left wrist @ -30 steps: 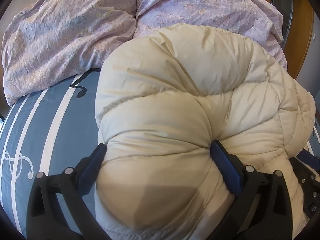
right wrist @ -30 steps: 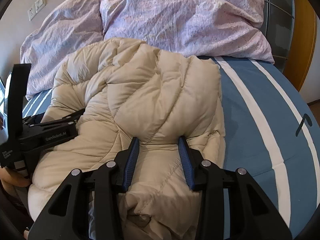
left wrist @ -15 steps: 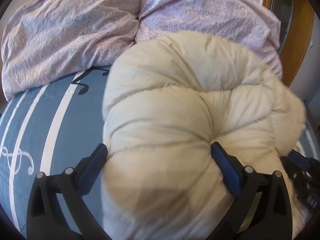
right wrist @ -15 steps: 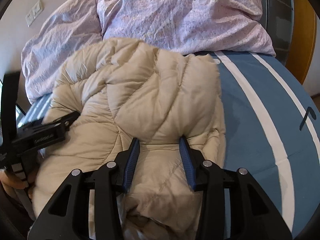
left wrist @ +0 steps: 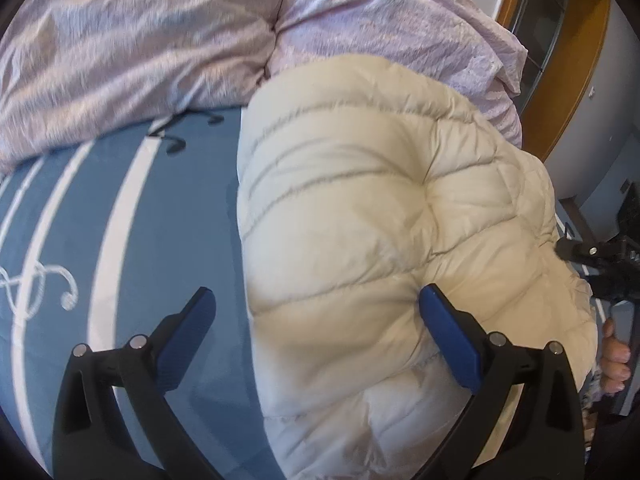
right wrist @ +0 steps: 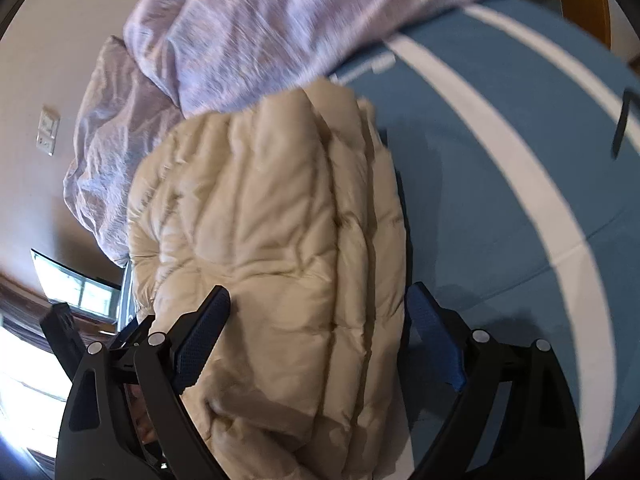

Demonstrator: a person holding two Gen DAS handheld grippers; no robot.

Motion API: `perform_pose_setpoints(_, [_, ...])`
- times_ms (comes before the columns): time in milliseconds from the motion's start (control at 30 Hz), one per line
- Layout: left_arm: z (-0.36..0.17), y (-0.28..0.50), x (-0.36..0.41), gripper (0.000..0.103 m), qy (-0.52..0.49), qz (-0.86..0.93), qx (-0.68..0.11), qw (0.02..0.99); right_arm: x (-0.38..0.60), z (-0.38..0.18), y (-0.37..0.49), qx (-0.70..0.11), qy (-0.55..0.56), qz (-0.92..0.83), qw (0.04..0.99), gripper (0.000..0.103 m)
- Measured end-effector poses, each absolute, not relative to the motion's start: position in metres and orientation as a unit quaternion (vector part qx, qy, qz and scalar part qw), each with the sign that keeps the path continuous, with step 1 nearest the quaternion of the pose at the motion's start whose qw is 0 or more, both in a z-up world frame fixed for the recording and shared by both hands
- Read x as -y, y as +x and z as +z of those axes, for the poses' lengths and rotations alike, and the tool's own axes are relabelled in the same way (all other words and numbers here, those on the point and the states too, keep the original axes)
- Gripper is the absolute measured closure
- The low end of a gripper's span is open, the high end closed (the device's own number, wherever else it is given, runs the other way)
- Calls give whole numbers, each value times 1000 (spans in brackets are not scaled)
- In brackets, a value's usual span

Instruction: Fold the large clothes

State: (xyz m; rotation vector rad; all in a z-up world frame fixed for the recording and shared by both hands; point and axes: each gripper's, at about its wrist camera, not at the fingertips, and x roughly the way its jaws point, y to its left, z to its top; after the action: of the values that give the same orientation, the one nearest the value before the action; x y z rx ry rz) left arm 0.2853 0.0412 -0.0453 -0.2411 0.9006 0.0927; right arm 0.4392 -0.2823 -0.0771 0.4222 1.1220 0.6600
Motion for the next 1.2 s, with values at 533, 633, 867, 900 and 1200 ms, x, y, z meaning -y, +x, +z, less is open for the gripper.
perform_pose_setpoints(533, [-47,289,-53,2,-160,21,-440,883,266,-96,448,-511,267,369,729,61])
perform_pose_setpoints(633, [-42,288,-57,2,-170,14,-437,883,269,-95,449,-512,271,368,728,67])
perform_pose_setpoints(867, [-44,292,-72,2,-222,-16,-437,871,267,-95,451,-512,270,369,727,70])
perform_pose_setpoints(900, [-47,295,-77,2,-243,-27,-440,864,267,-96,451,-512,271,370,726,70])
perform_pose_setpoints(1200, [-75,322,-81,10,-329,-88,-456,822,268,-99,456,-516,277,383,714,70])
